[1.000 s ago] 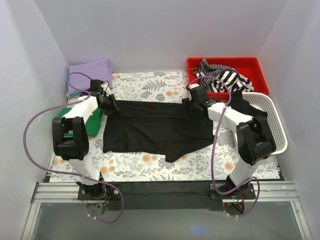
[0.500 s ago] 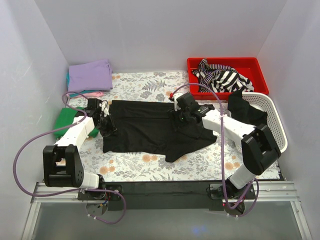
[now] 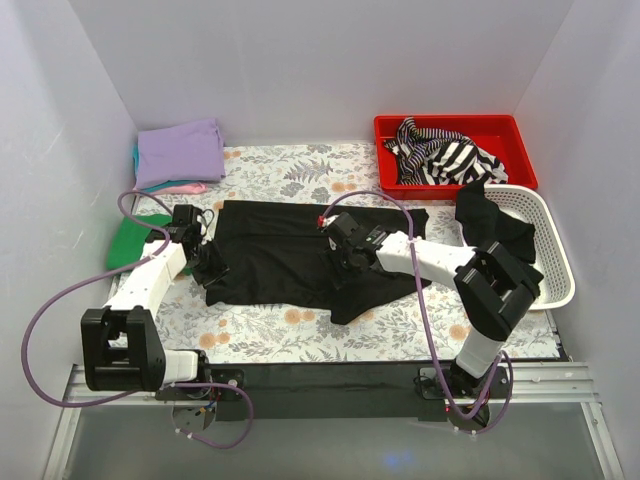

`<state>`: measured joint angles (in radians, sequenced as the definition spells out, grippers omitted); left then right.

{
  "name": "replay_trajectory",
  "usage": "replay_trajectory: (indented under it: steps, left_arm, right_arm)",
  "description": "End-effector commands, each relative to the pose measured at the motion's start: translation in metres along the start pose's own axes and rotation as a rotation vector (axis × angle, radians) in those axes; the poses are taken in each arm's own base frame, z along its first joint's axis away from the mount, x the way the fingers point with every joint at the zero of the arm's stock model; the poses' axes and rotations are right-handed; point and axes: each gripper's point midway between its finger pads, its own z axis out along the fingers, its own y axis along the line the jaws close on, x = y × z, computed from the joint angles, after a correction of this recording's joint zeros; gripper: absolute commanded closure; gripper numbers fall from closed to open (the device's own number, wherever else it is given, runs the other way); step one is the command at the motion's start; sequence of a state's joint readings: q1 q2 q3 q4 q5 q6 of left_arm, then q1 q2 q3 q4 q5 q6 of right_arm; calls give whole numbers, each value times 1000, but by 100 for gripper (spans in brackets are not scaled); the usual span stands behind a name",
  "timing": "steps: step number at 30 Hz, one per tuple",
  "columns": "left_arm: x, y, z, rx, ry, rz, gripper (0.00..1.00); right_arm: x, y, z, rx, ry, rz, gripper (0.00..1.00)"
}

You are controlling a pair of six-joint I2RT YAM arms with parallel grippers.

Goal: Fold and stack the t-shirts
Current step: Fold the tshirt

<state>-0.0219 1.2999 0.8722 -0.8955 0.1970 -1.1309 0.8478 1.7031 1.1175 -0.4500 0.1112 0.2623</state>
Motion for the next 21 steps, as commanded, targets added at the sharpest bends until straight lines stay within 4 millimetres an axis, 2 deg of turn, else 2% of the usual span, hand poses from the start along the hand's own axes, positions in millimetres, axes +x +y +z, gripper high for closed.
replay_trajectory:
  steps: [1,7,10,11,13,14,16,19,21]
  left_arm:
    - [1,10,2,-54,-10,-23,79]
    - [3,14,14,-80,26,-35,82]
    - [5,14,17,-78,48,-37,83]
    - [6,14,18,-81,53,-40,83]
    - [7,15,21,-83,64,-42,84]
    - [8,16,20,-86,60,-43,84]
    - [7,17,20,-90,53,-43,84]
    - [9,15,20,-80,64,-42,85]
    - [8,14,21,-76,63,-40,85]
  right_arm:
    - [5,2,6,27,12,4,32]
    - [6,7,17,26,29,-15,33]
    - [9,6,23,31,43,-19,39]
    - [8,6,24,34,42,-19,46]
    - [9,6,24,36,45,-27,53]
    - [7,4,17,45,31,-32,69]
    - [5,4,9,44,11,-33,71]
    - [6,8,-2,21,3,-33,63]
    - [9,8,-6,18,-5,-29,68]
